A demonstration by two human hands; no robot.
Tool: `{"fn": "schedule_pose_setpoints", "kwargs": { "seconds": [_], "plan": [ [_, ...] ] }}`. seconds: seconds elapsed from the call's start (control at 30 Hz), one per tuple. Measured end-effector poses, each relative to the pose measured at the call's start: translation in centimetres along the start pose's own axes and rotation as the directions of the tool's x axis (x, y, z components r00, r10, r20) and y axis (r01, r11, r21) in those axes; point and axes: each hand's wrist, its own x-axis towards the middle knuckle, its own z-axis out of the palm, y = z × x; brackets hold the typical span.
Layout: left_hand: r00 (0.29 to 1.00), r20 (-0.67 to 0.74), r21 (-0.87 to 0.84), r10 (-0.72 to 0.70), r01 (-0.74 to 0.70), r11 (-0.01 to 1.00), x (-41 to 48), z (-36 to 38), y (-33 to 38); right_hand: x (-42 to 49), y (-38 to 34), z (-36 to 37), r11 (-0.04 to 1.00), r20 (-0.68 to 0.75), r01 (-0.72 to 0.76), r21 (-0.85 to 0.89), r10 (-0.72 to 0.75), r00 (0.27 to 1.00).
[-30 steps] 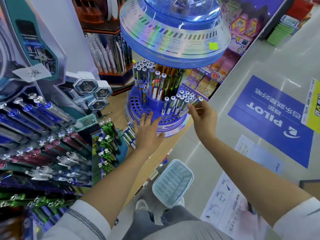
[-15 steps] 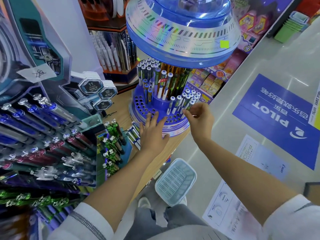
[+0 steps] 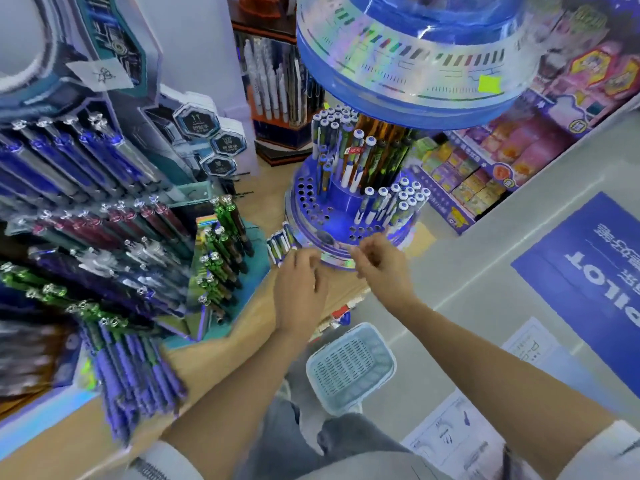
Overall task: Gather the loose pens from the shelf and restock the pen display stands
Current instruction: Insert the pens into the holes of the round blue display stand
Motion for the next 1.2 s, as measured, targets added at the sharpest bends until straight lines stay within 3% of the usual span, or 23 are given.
{"fn": "schedule_pose_setpoints", "kwargs": {
  "seconds": [0.1,0.2,0.3,0.43,0.53,0.63,0.73,0.83,1.0,1.2],
  "plan": [
    [0.962,-0.021,0.006,-0.274,0.274,0.962,-2.5,0.5,-1.5,0.6,0.6,2.6,0.985,0.261,0.075,-0.157,-0.031,0.965],
    [0.907,0.018,0.036,-0.420,0.419,0.907,-3.1,0.9,-2.2,1.6,1.1,5.4,0.942,0.392,0.095,-0.321,0.040,0.919],
    [0.825,0.063,-0.088,-0.562,0.566,0.820,-2.1,1.1,-2.2,1.9,1.0,7.6,0.926,0.426,0.090,-0.367,0.081,0.901],
    [0.761,0.112,-0.183,-0.639,0.648,0.739,-1.1,1.1,-2.5,2.0,1.1,8.4,0.925,0.419,0.067,-0.374,0.105,0.902],
    [0.720,0.137,-0.236,-0.680,0.691,0.684,-0.8,0.7,-2.2,2.3,1.4,8.2,0.928,0.473,0.067,-0.366,0.124,0.872],
    [0.720,0.141,-0.212,-0.680,0.693,0.690,-0.5,0.6,-2.1,2.4,1.5,8.1,0.957,0.509,0.053,-0.285,0.104,0.854],
    [0.737,0.159,-0.203,-0.657,0.676,0.709,-0.4,0.7,-2.5,2.1,1.6,7.4,0.985,0.529,-0.143,-0.094,0.172,0.831],
    [0.716,0.230,-0.197,-0.659,0.697,0.689,-0.5,0.7,-3.0,2.1,2.5,6.9,0.960,0.547,-0.278,-0.013,0.240,0.802],
    [0.685,0.379,-0.342,-0.622,0.728,0.594,-0.5,0.4,-2.7,1.4,2.5,6.0,0.879,0.601,-0.457,0.133,0.295,0.742],
    [0.641,0.468,-0.487,-0.608,0.761,0.428,-1.2,0.0,-1.6,0.5,2.4,4.3,0.883,0.621,-0.433,0.181,0.239,0.747]
  ]
}}
